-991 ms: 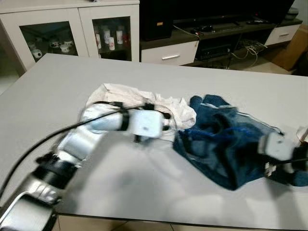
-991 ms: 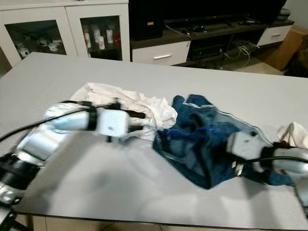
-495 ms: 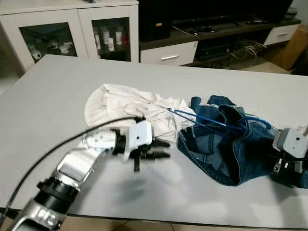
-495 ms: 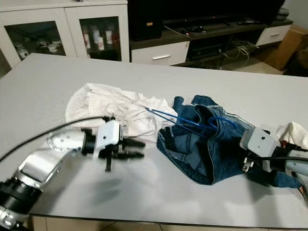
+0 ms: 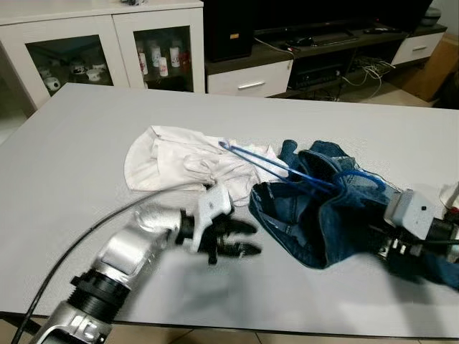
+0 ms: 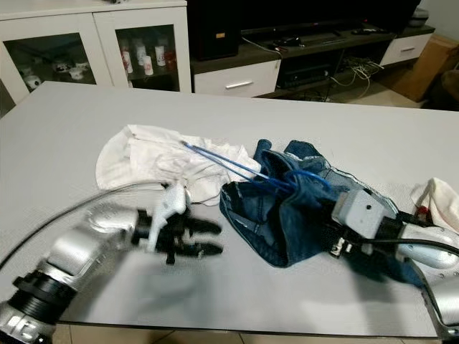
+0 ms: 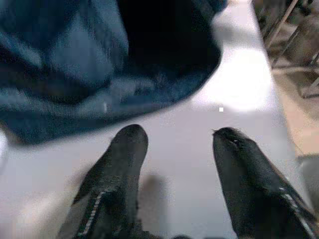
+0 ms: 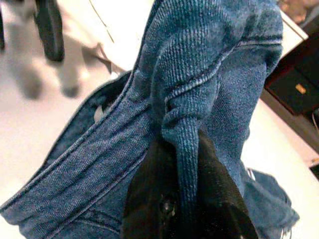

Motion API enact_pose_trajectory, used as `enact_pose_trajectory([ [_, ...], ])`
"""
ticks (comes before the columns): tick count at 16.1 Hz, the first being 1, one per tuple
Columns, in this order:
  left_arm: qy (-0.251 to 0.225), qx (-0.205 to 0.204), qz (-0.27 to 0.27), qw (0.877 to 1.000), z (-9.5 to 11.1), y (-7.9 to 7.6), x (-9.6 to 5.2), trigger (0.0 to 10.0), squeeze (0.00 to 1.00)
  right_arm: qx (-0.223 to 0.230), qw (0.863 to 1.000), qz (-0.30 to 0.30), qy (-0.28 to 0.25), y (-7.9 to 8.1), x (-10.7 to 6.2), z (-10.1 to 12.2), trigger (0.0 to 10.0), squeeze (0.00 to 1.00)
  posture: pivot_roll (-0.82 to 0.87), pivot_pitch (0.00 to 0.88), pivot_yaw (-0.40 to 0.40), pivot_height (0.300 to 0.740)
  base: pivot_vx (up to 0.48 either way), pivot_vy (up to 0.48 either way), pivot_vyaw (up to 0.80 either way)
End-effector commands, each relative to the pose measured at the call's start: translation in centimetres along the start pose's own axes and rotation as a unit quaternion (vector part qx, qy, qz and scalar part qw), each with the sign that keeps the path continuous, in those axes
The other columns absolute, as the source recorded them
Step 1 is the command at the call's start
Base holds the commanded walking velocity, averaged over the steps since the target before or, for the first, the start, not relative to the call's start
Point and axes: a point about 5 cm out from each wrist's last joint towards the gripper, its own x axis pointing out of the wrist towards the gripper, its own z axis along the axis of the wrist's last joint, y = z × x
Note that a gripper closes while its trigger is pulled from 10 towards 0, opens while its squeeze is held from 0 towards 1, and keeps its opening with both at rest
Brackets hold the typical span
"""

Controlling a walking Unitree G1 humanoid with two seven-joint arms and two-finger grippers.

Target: Hang hanger

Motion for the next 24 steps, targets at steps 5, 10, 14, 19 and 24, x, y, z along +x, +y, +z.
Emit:
enact_pose_trajectory([
  [5, 0.006, -0.015, -0.01, 1.0, 0.0, 0.1, 1.8, 10.0, 1.0, -0.007, 1.0, -0.006, -0.015, 0.3, 0.3, 1.1, 0.0, 0.0, -0.07, 0.058, 0.01, 0.74, 0.0, 0.0, 0.0],
  [10, -0.004, 0.005, -0.031, 1.0, 0.7, 0.0, 2.3, 10.0, 0.0, -0.037, 0.997, 0.013, -0.063, 1.8, 1.9, 3.7, 0.0, 0.0, -0.07, 0.053, 0.024, 0.74, 0.0, 0.0, 0.0],
  [14, 0.01, -0.028, 0.048, 0.998, 0.4, 1.8, 2.6, 10.0, 0.0, -0.04, 0.996, 0.04, -0.076, 2.1, 1.8, 4.9, 0.0, 0.0, -0.06, 0.047, 0.022, 0.74, 0.0, 0.0, 0.0],
  [19, 0.013, -0.107, 0.191, 0.976, -0.1, 4.8, 1.6, 10.0, 0.0, -0.026, 0.995, 0.008, -0.095, 1.8, 0.8, 5.5, 0.0, 0.0, -0.06, 0.048, 0.026, 0.74, 0.0, 0.0, 0.0],
  [24, 0.015, -0.156, 0.214, 0.964, -0.5, 5.6, 1.8, 10.0, 0.0, -0.031, 0.994, -0.002, -0.106, 1.8, 0.6, 6.3, 0.0, 0.0, -0.07, 0.046, 0.033, 0.74, 0.0, 0.0, 0.0],
])
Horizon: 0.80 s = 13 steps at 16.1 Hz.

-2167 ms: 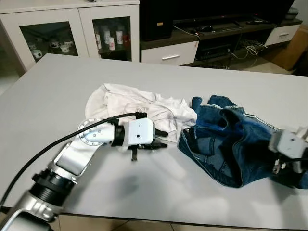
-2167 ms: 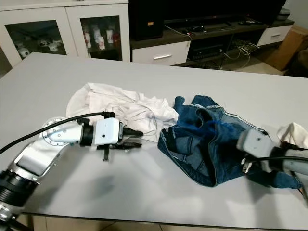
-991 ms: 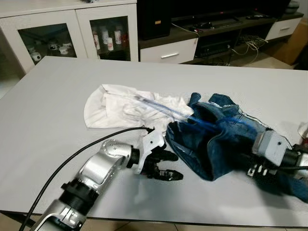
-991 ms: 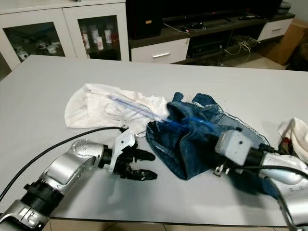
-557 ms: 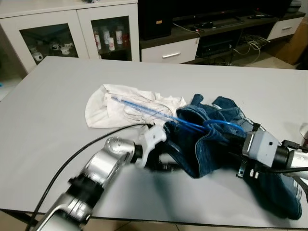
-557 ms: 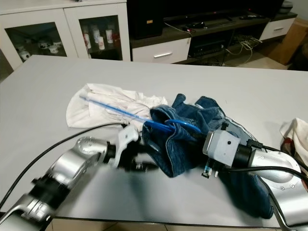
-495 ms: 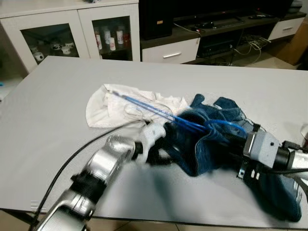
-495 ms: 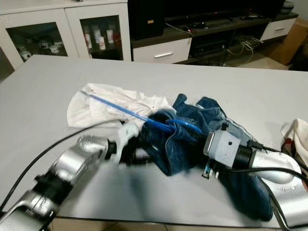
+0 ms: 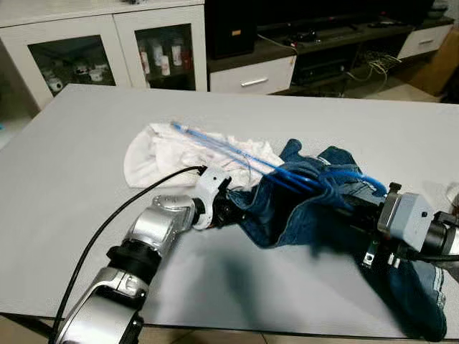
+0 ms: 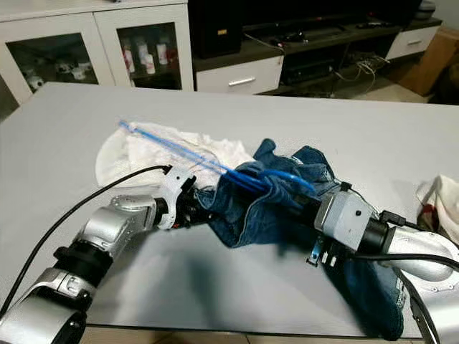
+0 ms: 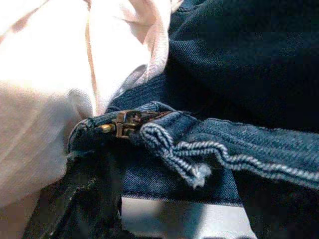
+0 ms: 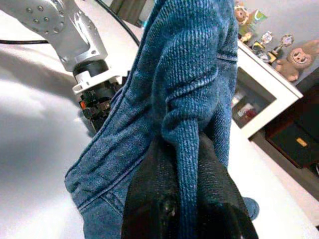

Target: Hang hanger

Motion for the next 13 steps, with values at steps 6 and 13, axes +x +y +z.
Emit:
enact_pose_trajectory([
  [6, 0.068, -0.015, -0.046, 0.996, -2.1, -0.9, 0.4, 0.0, 0.0, -0.025, 0.999, -0.014, -0.014, -0.6, -0.2, 1.4, 0.0, 0.0, -0.07, 0.049, 0.037, 0.74, 0.0, 0.0, 0.0],
  [13, -0.018, -0.062, -0.088, 0.994, 0.1, -0.7, -0.6, 0.0, 0.0, -0.033, 0.998, -0.056, 0.002, -1.5, -1.2, 1.1, 0.0, 0.0, -0.07, 0.05, 0.044, 0.74, 0.0, 0.0, 0.0],
])
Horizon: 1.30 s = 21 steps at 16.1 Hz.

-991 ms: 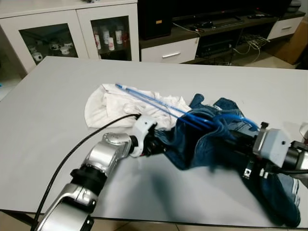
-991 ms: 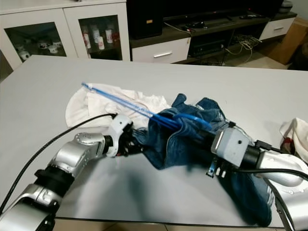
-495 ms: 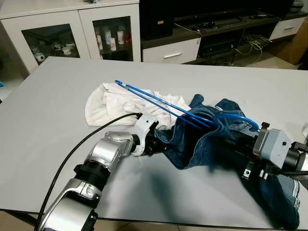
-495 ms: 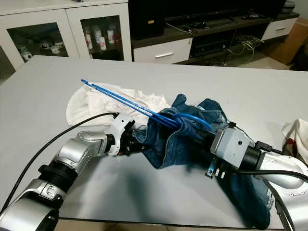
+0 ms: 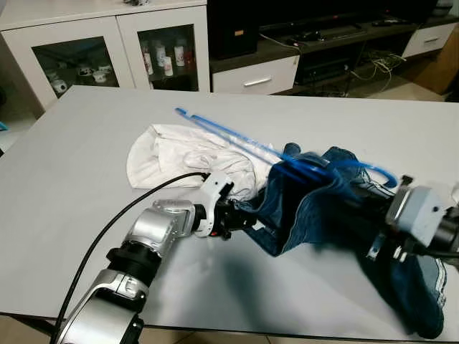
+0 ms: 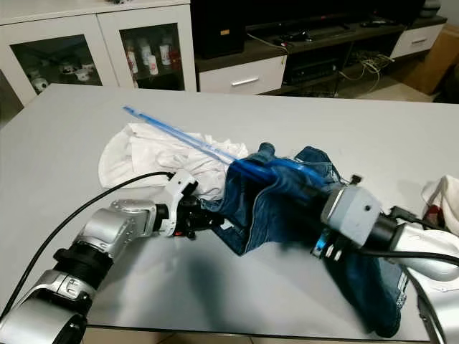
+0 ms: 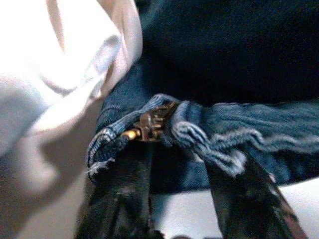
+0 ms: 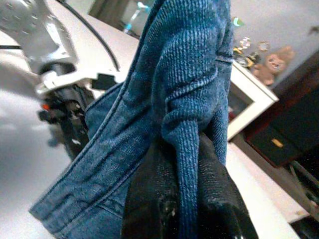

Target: Hang hanger

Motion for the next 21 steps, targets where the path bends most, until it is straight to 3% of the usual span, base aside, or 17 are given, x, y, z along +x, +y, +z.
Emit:
enact_pose_trajectory([
  [1, -0.022, -0.001, -0.006, 1.0, 0.9, 0.0, -0.4, 0.0, 0.0, -0.012, 1.0, -0.017, 0.003, -0.6, -0.5, 0.3, 0.0, 0.0, -0.07, 0.049, 0.045, 0.74, 0.0, 0.0, 0.0],
  [6, -0.107, -0.02, -0.028, 0.994, 3.2, 0.1, -1.5, 0.0, 0.0, -0.028, 0.994, -0.109, -0.014, -2.9, -1.5, 0.7, 0.0, 0.0, -0.08, 0.053, 0.043, 0.74, 0.0, 0.0, 0.0],
  [8, -0.157, -0.026, -0.021, 0.987, 5.1, 0.4, -2.2, 0.0, 0.0, -0.028, 0.994, -0.106, -0.003, -2.8, -1.9, 0.4, 0.0, 0.0, -0.08, 0.053, 0.041, 0.74, 0.0, 0.0, 0.0],
  [11, -0.179, -0.023, -0.013, 0.983, 6.1, 0.7, -2.8, 0.0, 0.0, -0.027, 0.994, -0.106, 0.0, -3.0, -2.4, 0.3, 0.0, 0.0, -0.08, 0.051, 0.041, 0.74, 0.0, 0.0, 0.0],
  [14, -0.209, -0.031, 0.011, 0.977, 7.2, 1.7, -3.8, 0.0, 0.0, 0.029, 0.997, -0.063, -0.033, -1.8, -3.1, 1.1, 0.0, 0.0, -0.08, 0.054, 0.047, 0.74, 0.0, 0.0, 0.0],
  [17, -0.203, -0.027, 0.005, 0.979, 7.1, 1.8, -4.1, 0.0, 0.0, 0.014, 0.992, -0.107, -0.059, -3.2, -3.7, 2.0, 0.0, 0.0, -0.08, 0.053, 0.049, 0.74, 0.0, 0.0, 0.0],
  [20, -0.177, 0.001, 0.02, 0.984, 6.2, 1.9, -3.6, 0.0, 0.0, 0.009, 0.991, -0.119, -0.06, -3.1, -3.2, 1.9, 0.0, 0.0, -0.08, 0.053, 0.049, 0.74, 0.0, 0.0, 0.0],
  [21, -0.109, 0.112, 0.067, 0.985, 4.0, 2.6, -3.4, 10.0, 0.0, 0.029, 0.993, -0.106, -0.05, -2.4, -3.2, 1.2, 0.0, 0.0, -0.08, 0.054, 0.049, 0.74, 0.0, 0.0, 0.0],
])
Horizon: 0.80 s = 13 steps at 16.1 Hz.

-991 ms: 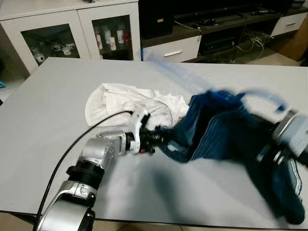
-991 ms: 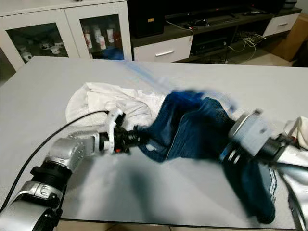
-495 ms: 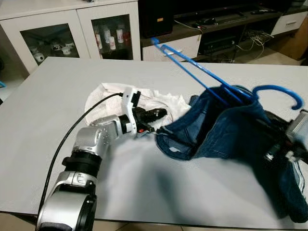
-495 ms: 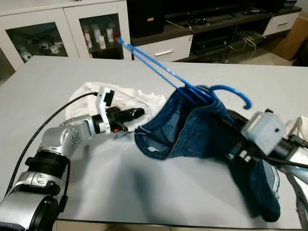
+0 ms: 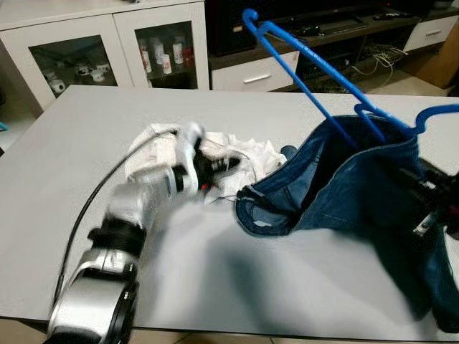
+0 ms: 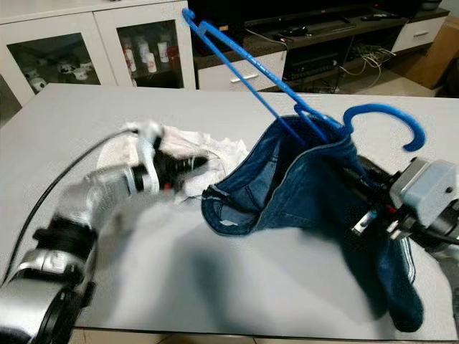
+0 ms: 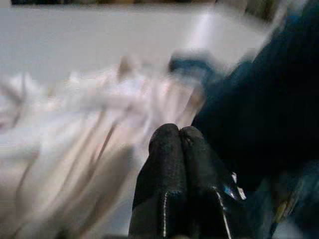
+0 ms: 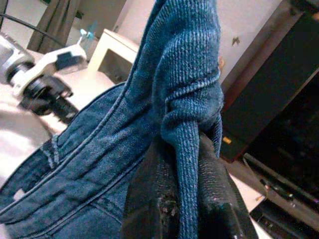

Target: Hang hanger

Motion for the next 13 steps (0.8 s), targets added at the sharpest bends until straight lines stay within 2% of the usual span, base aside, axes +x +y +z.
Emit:
enact_pose_trajectory([
  [1, 0.028, 0.044, 0.004, 0.999, -1.4, 0.3, -0.7, 10.0, 0.0, 0.0, 1.0, 0.011, 0.002, 0.3, 0.0, 0.0, 0.0, 0.0, -0.08, 0.054, 0.048, 0.74, 0.0, 0.0, 0.0],
  [2, 0.024, 0.046, -0.001, 0.999, -1.7, 0.4, -1.1, 10.0, 0.26, 0.0, 1.0, 0.013, 0.004, 0.4, -0.1, -0.1, 0.0, 0.0, -0.08, 0.054, 0.048, 0.74, 0.0, 0.0, 0.0],
  [3, 0.019, 0.044, -0.001, 0.999, -1.7, 0.5, -1.3, 10.0, 1.0, -0.001, 1.0, 0.012, 0.004, 0.4, -0.1, -0.2, 0.0, 0.0, -0.08, 0.056, 0.048, 0.74, 0.0, 0.0, 0.0],
  [4, 0.003, 0.028, -0.021, 0.999, -1.7, 0.5, -2.0, 10.0, 1.0, -0.012, 1.0, 0.006, -0.003, 0.2, 0.2, 0.0, 0.0, 0.0, -0.08, 0.056, 0.046, 0.74, 0.0, 0.0, 0.0],
  [6, -0.021, 0.001, -0.04, 0.999, -1.4, 0.3, -2.3, 10.0, 1.0, -0.016, 1.0, 0.015, -0.011, 0.7, 0.9, 0.0, 0.0, 0.0, -0.07, 0.057, 0.041, 0.74, 0.0, 0.0, 0.0],
  [9, -0.039, -0.031, -0.042, 0.998, -1.6, 0.4, -2.8, 10.0, 1.0, -0.024, 0.999, 0.018, -0.024, 1.4, 2.0, -0.1, 0.0, 0.0, -0.07, 0.055, 0.035, 0.74, 0.0, 0.0, 0.0],
  [10, -0.044, -0.027, 0.007, 0.999, -1.6, 1.0, -2.8, 10.0, 1.0, -0.019, 0.999, 0.019, -0.026, 1.6, 2.5, -0.4, 0.0, 0.0, -0.06, 0.054, 0.029, 0.74, 0.0, 0.0, 0.0],
  [12, -0.051, -0.021, 0.045, 0.997, -1.4, 1.6, -3.0, 10.0, 1.0, -0.011, 0.999, 0.019, -0.026, 1.8, 2.8, -0.7, 0.0, 0.0, -0.06, 0.054, 0.024, 0.74, 0.0, 0.0, 0.0],
  [13, -0.073, -0.015, 0.078, 0.994, -0.8, 2.0, -3.2, 10.0, 0.0, -0.001, 0.999, 0.022, -0.026, 2.0, 3.1, -1.1, 0.0, 0.0, -0.06, 0.054, 0.014, 0.74, 0.0, 0.0, 0.0],
])
